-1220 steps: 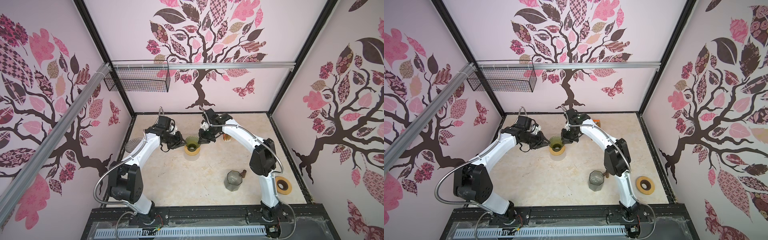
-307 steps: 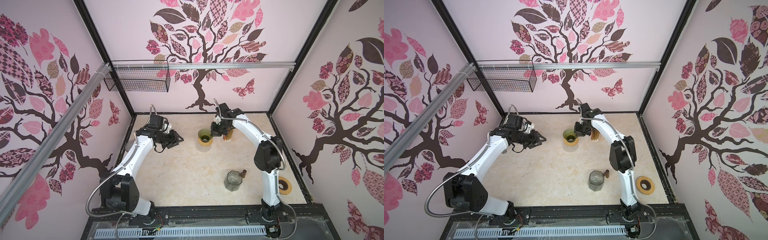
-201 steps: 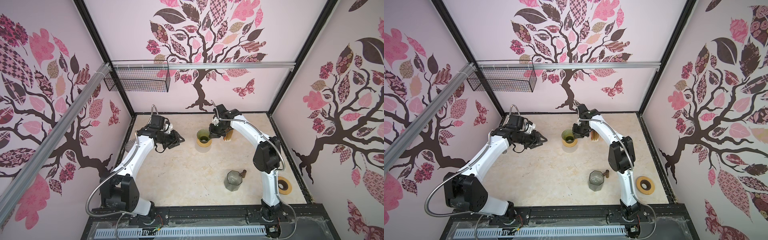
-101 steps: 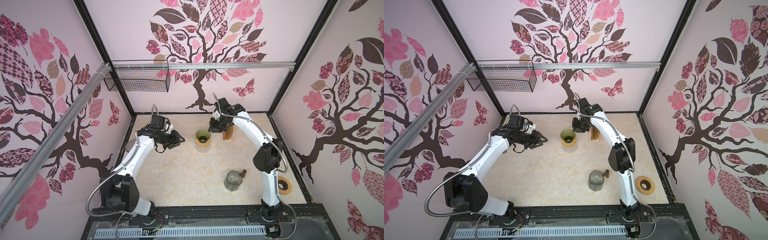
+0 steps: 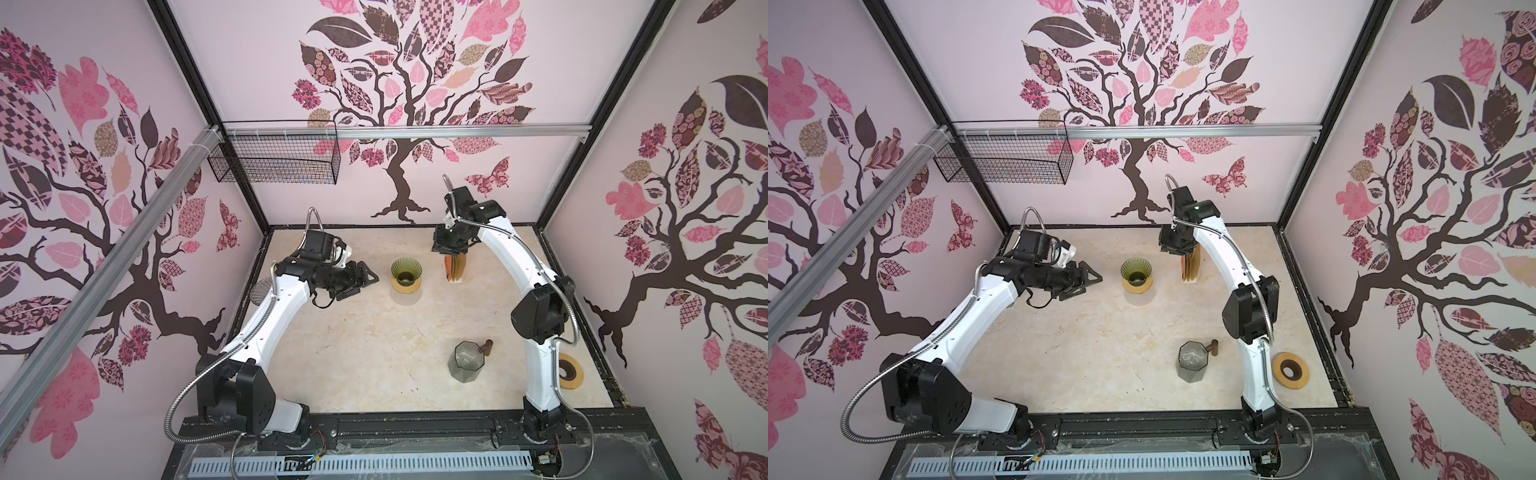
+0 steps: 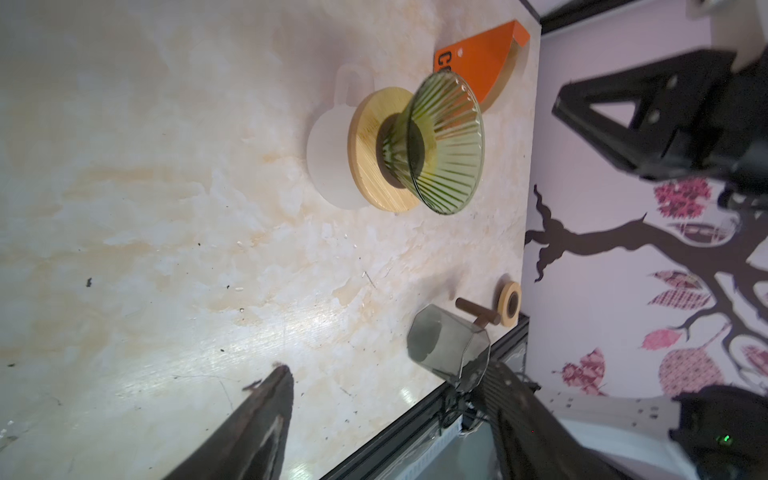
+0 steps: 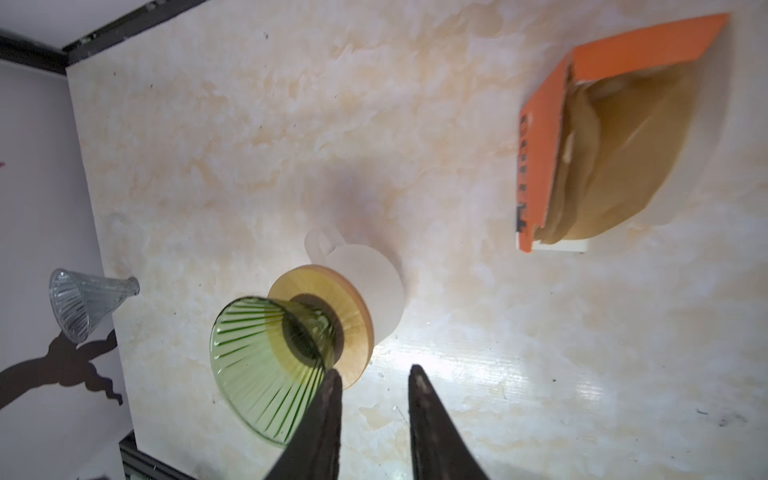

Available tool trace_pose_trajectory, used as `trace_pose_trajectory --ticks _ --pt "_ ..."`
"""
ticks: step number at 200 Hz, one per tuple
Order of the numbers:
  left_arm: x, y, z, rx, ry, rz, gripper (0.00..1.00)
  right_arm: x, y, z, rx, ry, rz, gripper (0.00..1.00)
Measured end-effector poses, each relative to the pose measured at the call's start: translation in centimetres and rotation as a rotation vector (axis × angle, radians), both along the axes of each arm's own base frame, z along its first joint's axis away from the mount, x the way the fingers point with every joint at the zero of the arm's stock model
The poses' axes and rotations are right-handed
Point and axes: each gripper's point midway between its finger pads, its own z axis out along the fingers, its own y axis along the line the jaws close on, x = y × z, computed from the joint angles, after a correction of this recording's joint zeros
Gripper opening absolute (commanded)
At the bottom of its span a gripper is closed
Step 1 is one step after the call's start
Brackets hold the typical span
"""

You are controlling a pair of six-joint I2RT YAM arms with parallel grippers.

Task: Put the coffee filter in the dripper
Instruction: 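Move the right gripper over the orange COFFEE filter box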

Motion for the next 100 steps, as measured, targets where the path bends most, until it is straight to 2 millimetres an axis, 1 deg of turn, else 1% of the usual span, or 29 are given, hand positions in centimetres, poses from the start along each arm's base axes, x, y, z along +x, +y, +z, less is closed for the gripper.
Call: trace_pose_trajectory --ticks 16,37,55,77,100 --pt "-0.6 -0.7 1.3 -0.012 -0.046 -0.022 0.98 1.2 -2.2 0.1 -0.008 -0.016 -0.055 0.32" --pt "-1.1 -1.5 3.7 -0.049 -0.127 -0.027 0.98 2.6 -4.9 0.3 -0.012 -0.036 -0.121 0.34" --pt "-1.2 -1.6 5.4 -0.086 -0.185 -0.013 0.98 3.4 -7.1 0.4 -0.018 -0.047 -0.17 0.34" --pt "-0.9 -1.7 6.2 -0.114 -0.204 -0.001 0.98 4.0 -8.9 0.4 -0.019 -0.052 -0.215 0.34" --pt "-0.8 -1.9 6.0 -0.128 -0.194 0.001 0.98 4.5 -9.5 0.1 -0.01 -0.047 -0.241 0.34"
